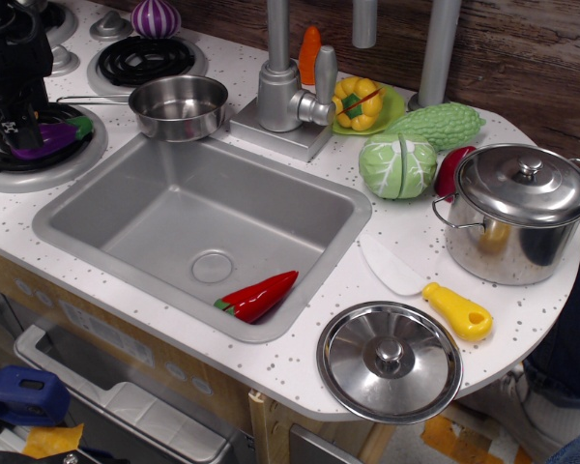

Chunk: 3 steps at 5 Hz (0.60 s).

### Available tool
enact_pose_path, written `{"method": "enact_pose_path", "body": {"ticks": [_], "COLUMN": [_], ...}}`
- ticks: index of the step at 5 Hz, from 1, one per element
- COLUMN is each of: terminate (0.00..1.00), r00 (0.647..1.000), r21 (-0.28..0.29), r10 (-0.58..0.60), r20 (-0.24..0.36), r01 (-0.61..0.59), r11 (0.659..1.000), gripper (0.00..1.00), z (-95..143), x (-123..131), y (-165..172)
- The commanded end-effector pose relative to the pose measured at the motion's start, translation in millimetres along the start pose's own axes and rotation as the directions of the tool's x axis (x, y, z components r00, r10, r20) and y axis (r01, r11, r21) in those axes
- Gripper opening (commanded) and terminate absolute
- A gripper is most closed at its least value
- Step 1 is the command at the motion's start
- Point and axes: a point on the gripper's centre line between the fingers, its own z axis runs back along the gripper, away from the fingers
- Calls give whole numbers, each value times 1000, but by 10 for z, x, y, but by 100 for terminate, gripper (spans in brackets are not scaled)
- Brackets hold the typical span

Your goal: Put eggplant in pot or pan

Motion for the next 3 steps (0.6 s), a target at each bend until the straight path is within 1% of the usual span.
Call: {"method": "enact_pose_path", "body": {"ticks": [1, 2, 3], "terminate": [0, 0, 0], "r00": [999, 997, 994], "r21": [28, 7, -24], "r10": [43, 64, 89], "r20": [19, 43, 62], "r01": [-44, -65, -88], "r11": [999, 998, 996], "gripper": [100, 100, 0], "z": [10, -69, -106], "x": [-81, -92, -94], "y": [39, 11, -17]}}
